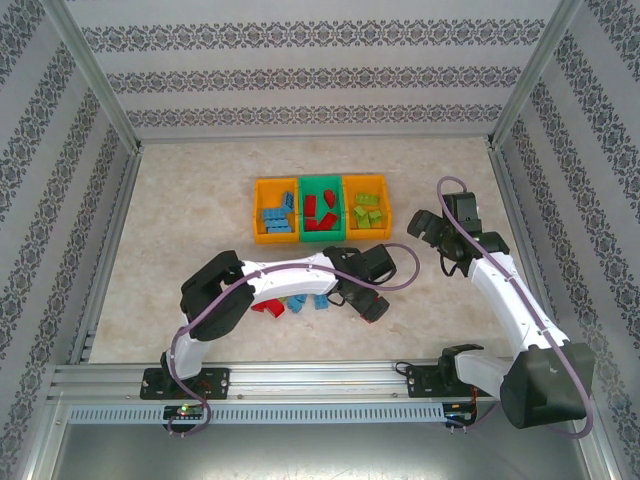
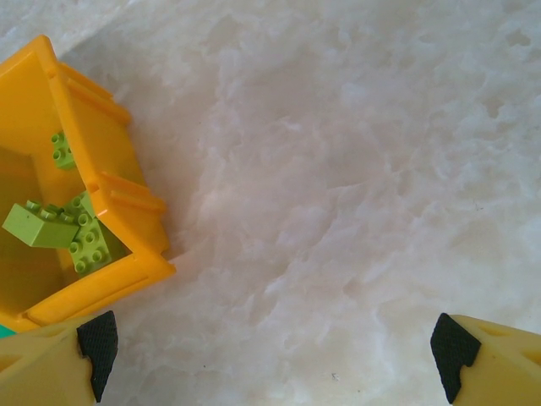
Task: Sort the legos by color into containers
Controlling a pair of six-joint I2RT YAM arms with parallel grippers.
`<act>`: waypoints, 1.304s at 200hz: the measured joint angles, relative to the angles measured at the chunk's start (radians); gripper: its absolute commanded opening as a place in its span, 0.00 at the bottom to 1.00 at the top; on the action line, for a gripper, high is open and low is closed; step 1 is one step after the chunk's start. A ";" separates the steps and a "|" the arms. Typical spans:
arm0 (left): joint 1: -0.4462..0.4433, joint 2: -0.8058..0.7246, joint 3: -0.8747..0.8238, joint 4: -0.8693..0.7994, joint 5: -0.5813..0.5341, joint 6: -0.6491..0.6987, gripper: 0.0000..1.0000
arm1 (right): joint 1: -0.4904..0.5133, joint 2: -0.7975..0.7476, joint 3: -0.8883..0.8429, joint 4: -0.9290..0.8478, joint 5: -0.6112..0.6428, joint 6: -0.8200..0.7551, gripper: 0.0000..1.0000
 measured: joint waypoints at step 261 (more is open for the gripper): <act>-0.045 0.024 0.023 -0.014 0.053 -0.029 0.88 | -0.006 0.000 -0.030 0.001 -0.001 0.021 0.98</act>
